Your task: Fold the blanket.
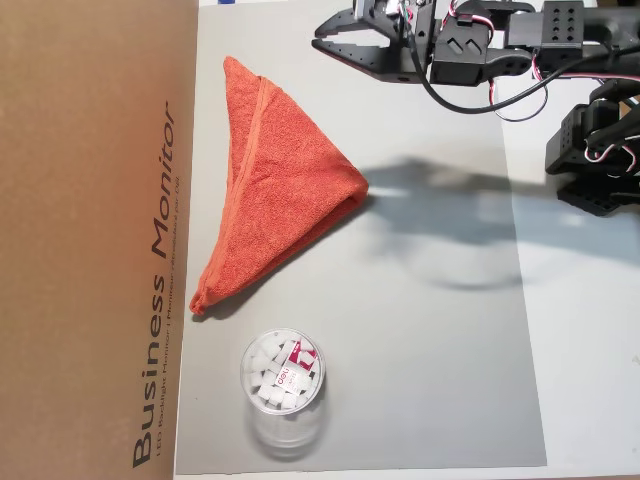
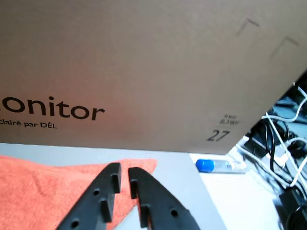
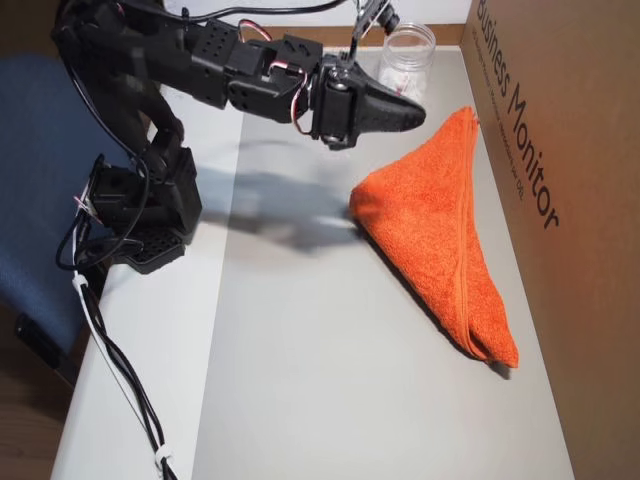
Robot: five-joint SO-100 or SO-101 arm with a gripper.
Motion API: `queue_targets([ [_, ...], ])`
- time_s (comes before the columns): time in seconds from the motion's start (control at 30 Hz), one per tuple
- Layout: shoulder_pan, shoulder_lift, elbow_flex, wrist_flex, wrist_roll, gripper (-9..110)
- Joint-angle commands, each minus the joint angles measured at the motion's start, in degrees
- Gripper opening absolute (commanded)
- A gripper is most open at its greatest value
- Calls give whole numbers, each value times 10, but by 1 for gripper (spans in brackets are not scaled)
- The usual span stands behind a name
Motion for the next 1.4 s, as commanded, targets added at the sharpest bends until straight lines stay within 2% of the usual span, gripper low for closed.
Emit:
queue_targets([
  [0.0, 1, 52, 11, 28, 27, 0],
  [0.3, -7, 132, 20, 234, 98, 0],
  [0.97, -75, 243, 21, 500, 142, 0],
  [1.37, -98, 361, 142, 531, 142, 0],
])
